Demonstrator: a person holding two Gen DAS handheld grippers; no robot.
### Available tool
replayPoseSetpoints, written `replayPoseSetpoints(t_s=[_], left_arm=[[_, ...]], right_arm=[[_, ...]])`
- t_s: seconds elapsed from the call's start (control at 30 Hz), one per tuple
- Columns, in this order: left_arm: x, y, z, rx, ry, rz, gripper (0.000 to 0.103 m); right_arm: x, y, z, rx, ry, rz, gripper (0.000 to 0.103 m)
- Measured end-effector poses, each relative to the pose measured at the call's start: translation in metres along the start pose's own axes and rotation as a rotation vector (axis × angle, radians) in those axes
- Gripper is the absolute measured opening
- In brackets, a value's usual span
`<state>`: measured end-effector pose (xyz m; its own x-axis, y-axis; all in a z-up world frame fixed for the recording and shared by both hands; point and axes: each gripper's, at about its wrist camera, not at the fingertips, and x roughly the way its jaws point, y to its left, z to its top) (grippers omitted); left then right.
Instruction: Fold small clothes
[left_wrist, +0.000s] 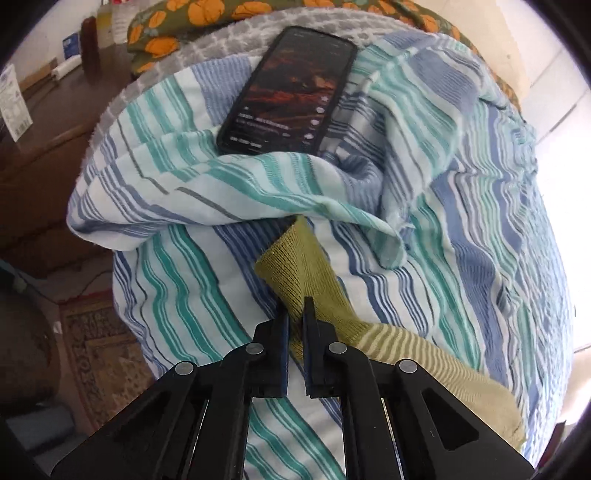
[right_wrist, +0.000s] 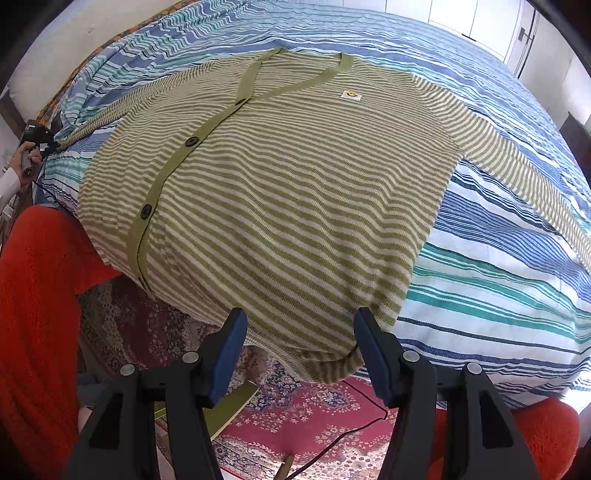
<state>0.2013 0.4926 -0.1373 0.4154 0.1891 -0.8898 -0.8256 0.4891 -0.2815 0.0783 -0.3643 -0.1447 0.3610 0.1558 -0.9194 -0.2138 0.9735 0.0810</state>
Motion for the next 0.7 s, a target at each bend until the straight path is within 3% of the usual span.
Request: replayPoseSetpoints(t_s=[0.07,0.13,0.23,0.27,0.3,0.37,0.43,0.53,0.63,0.7], left_arm=[[0.006,0.002,0.005,-0.035,0.032,0.015,0.004],[0.004,-0.007,0.003,0.007,0.049,0.062,0.010],[-0.021,-0.025,-0.015,0.112,0.021,0.116,0.040],[-0.037,-0.028,-0.026,0.154,-0.011,0.104,0.053],[-0.053,-0.034,-0.041,0.205,-0.040,0.078,0.057],[-0.084,-0.048,-0.080,0.346,-0.027,-0.009,0.057],[-0.104,-0.072,-0.130,0.522,0.051,-0.143,0.057],[-0.120,-0.107,-0.217,0.765,0.157,-0.275,0.062],[-0.109,-0.132,-0.294,0.917,0.241,-0.279,0.065],[-0.093,-0.138,-0.330,0.984,0.269,-0.222,0.065]], right_arm=[[-0.001,-0.006,0.000,0.028,-0.002,-0.005,0.060],[-0.001,-0.013,0.000,0.060,-0.005,-0.004,0.060],[-0.005,-0.025,-0.001,0.109,-0.024,-0.001,0.060],[-0.007,-0.029,-0.001,0.129,-0.033,0.003,0.060],[-0.010,-0.034,-0.001,0.151,-0.043,0.009,0.060],[-0.016,-0.048,-0.002,0.207,-0.072,0.029,0.063],[-0.022,-0.066,-0.004,0.283,-0.098,0.063,0.066],[-0.022,-0.091,-0.007,0.370,-0.104,0.191,0.066],[-0.009,-0.096,-0.006,0.382,-0.052,0.387,0.066],[0.005,-0.089,-0.007,0.355,0.014,0.415,0.066]])
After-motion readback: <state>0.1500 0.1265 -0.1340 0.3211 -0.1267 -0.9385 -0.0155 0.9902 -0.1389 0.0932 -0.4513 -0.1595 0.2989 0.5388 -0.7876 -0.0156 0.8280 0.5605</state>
